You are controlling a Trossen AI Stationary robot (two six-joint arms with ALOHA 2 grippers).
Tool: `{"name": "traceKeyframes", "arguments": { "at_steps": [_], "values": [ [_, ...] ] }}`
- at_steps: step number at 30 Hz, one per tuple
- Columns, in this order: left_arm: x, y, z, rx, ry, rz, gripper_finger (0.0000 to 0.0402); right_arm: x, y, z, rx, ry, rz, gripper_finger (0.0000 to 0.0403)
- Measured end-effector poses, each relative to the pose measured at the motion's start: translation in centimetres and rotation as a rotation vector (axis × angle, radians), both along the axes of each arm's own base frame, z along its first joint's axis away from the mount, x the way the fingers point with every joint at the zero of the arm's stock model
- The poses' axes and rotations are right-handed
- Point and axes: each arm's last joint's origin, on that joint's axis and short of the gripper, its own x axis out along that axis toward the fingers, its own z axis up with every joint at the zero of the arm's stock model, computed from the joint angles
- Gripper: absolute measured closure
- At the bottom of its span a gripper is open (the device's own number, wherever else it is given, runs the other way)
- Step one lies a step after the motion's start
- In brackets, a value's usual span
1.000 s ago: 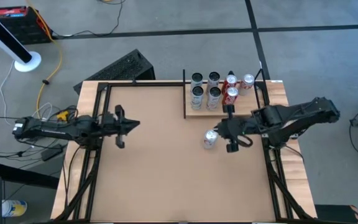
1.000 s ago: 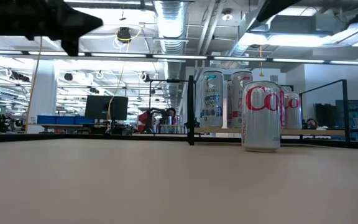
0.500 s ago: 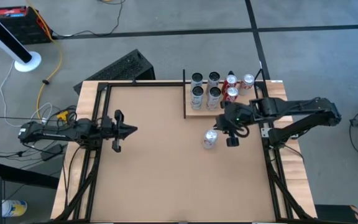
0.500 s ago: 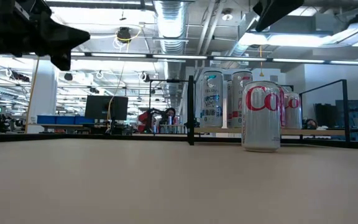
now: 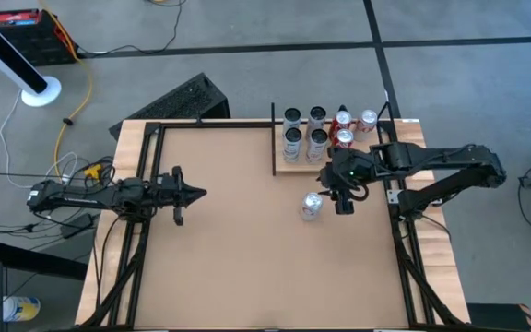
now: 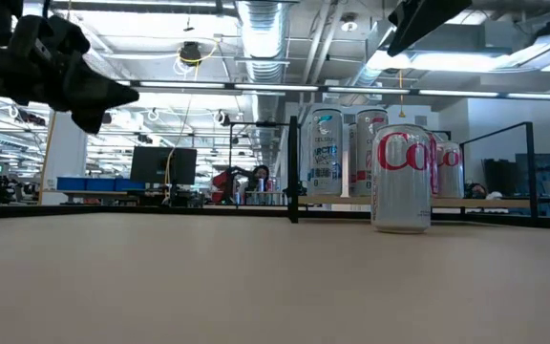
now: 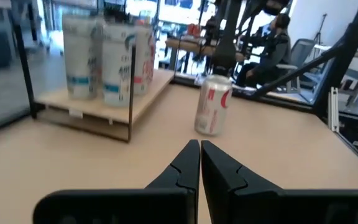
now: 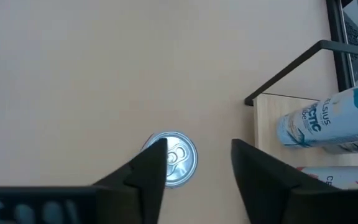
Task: Place canned beverage on shelf
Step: Put the silver and red soda can on the shelf
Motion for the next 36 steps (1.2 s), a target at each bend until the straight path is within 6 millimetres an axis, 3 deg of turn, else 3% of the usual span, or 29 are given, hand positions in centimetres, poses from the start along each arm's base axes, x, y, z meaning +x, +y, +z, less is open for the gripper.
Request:
{"name": "traceKeyframes", "arguments": {
  "at_steps": [7, 21, 36],
  "values": [
    [0.0, 0.0, -1.3, -0.103, 0.112, 0.003, 0.0402, -0.1, 0.0, -0.1, 0.029, 0.007, -0.034, 0.0156],
    [0.0, 0.0, -1.8, -0.104, 0.188, -0.003, 0.0402, 0.2, 0.2, -0.4, 0.058, 0.024, -0.011, 0.0152],
    [0.0, 0.0, -1.9, -0.104, 0.201, -0.001, 0.0402, 3.2, 0.3, -4.9, 0.066, 0.297, 0.027, 0.0152]
  ]
}}
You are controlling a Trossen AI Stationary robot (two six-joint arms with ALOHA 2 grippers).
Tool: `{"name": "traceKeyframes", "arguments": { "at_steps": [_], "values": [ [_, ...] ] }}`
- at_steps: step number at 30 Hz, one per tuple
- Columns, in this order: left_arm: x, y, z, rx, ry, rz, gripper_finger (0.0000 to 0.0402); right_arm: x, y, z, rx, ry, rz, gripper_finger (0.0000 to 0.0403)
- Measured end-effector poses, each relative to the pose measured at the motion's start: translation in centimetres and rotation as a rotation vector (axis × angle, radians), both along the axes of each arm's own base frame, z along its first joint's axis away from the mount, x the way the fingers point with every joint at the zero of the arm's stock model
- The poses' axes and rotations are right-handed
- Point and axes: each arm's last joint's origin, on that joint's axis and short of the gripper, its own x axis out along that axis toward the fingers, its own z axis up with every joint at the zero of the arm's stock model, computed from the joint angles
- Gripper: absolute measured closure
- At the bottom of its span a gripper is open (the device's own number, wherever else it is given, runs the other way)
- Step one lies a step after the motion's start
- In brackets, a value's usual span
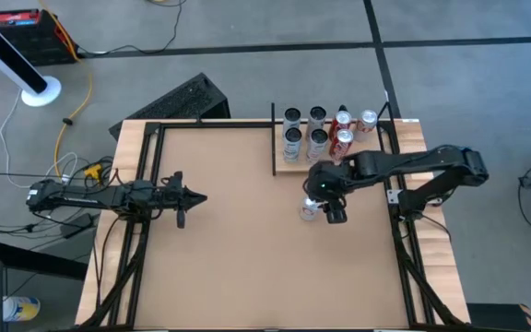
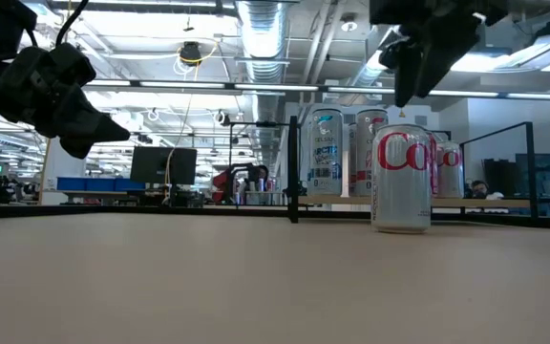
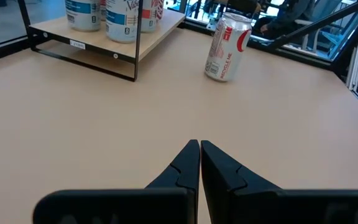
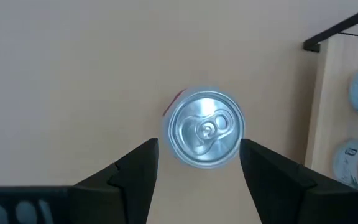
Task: Place canned beverage on shelf
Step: Put the silver and red soda can on the shelf
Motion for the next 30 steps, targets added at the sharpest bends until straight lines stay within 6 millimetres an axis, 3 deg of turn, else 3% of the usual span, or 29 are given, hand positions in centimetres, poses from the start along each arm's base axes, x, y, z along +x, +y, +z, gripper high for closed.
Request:
{"name": "traceKeyframes", "arguments": {
  "at_steps": [12, 22, 30],
  "values": [
    [0.0, 0.0, 0.0, 0.000, -0.001, 0.000, 0.0402, 1.8, 0.0, -2.3, -0.039, 0.080, 0.093, 0.0152],
    [0.0, 0.0, 0.0, 0.000, -0.001, 0.000, 0.0402, 1.8, -0.6, -2.0, -0.156, 0.061, 0.036, 0.0152],
    [0.0, 0.0, 0.0, 0.001, -0.001, 0.000, 0.0402, 1.9, -0.4, -2.4, -0.065, 0.076, 0.002, 0.0152]
  ]
}}
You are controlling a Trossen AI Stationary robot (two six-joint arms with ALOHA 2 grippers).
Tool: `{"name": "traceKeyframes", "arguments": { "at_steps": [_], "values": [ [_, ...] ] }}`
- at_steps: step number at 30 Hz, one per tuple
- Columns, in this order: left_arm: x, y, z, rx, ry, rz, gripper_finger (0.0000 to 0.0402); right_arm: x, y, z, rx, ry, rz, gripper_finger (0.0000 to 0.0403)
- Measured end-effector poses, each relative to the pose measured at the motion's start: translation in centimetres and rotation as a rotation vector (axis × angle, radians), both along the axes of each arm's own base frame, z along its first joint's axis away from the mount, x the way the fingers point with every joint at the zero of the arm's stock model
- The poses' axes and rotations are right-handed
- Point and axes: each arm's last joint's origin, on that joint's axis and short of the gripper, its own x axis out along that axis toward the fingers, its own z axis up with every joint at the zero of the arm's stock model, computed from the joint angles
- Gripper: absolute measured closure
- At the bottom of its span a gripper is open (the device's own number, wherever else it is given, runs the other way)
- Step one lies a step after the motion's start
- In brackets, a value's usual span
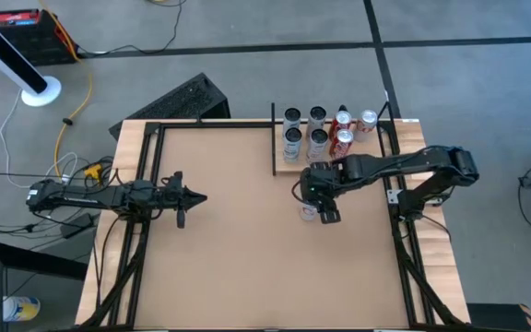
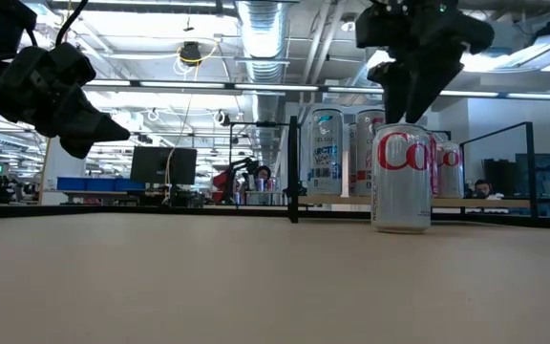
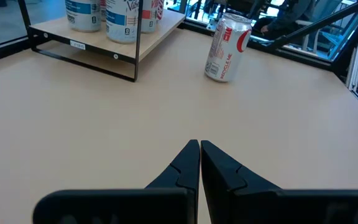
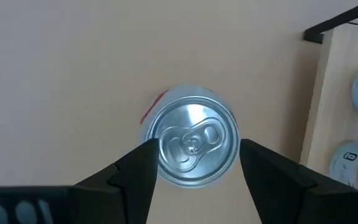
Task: Place canned beverage on shelf
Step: Put the silver and red soda can on the shelf
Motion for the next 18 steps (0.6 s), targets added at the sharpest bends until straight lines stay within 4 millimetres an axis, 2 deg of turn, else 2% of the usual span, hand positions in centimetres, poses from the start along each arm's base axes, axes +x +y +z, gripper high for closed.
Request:
{"name": "traceKeyframes", "arguments": {
  "at_steps": [3, 12, 18],
  "values": [
    [0.0, 0.0, 0.0, 0.000, 0.000, 0.000, 0.0402, 0.0, -0.1, 0.4, 0.007, 0.001, -0.017, 0.0152],
    [0.0, 0.0, 0.0, 0.000, 0.003, 0.000, 0.0402, 0.6, -0.2, 3.5, -0.031, -0.087, 0.054, 0.0152],
    [0.0, 0.0, 0.0, 0.000, 0.004, 0.000, 0.0402, 1.2, 0.0, 4.0, -0.033, -0.150, 0.062, 0.0152]
  ]
}}
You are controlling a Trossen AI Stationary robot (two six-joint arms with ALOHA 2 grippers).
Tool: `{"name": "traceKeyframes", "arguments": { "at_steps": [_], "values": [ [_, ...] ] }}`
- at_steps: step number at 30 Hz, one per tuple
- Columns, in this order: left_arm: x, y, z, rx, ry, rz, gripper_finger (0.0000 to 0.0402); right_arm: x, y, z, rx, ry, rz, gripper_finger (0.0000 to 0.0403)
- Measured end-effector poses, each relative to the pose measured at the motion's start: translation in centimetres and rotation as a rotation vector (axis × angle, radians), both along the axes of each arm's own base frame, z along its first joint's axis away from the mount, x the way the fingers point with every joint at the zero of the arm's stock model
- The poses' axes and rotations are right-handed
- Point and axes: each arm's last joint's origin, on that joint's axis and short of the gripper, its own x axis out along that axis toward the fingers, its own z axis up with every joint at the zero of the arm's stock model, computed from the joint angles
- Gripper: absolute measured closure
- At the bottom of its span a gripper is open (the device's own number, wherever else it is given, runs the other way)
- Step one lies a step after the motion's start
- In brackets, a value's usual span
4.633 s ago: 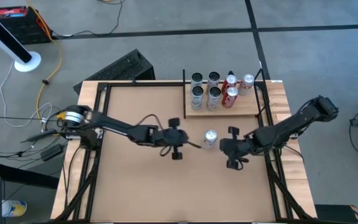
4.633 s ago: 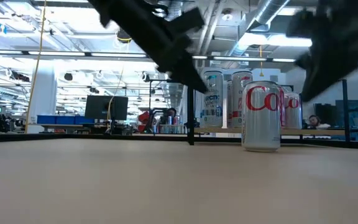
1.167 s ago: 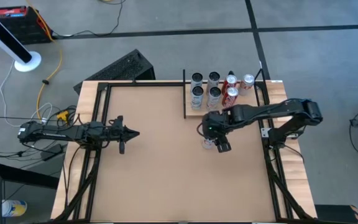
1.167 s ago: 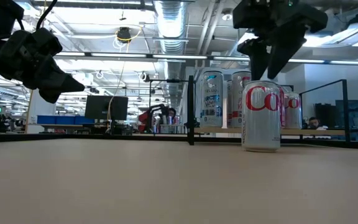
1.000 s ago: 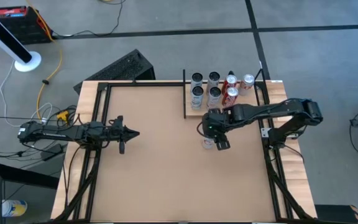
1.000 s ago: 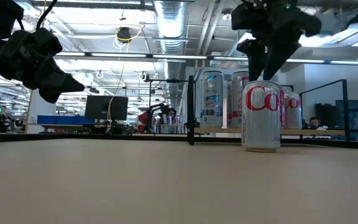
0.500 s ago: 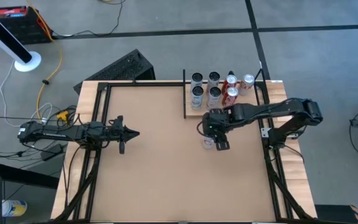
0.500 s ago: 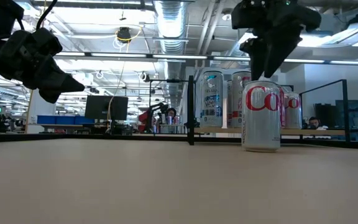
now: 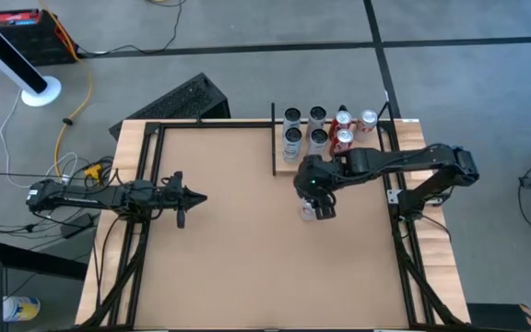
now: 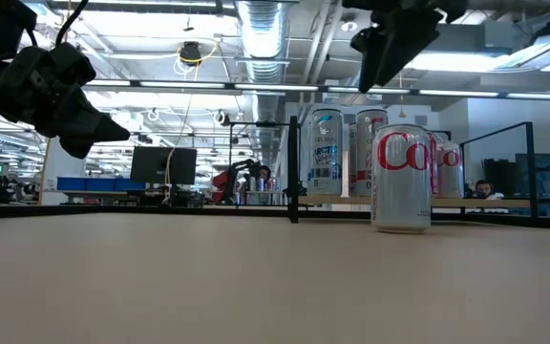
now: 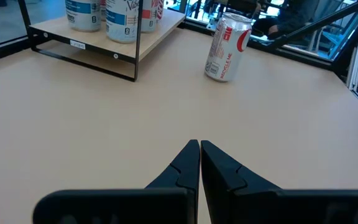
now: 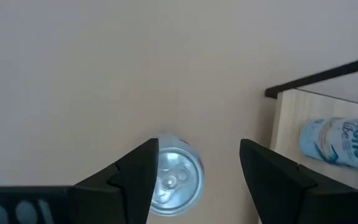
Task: Place canned beverage on shelf
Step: Put the silver and red soda can on the shelf
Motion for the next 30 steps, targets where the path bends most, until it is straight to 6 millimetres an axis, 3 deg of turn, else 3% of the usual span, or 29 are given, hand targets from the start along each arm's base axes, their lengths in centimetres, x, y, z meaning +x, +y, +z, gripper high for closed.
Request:
{"name": "traceKeyframes", "arguments": {
  "at_steps": [25, 30],
  "values": [
    [0.00, 0.00, 0.00, 0.000, 0.000, 0.000, 0.0402, -0.80, 0.23, -0.37, 0.091, 0.076, -0.166, 0.0152],
    [0.00, 0.00, 0.00, 0.000, 0.000, 0.000, 0.0402, -0.79, 0.16, -0.36, 0.091, 0.076, -0.168, 0.0134]
  ]
}}
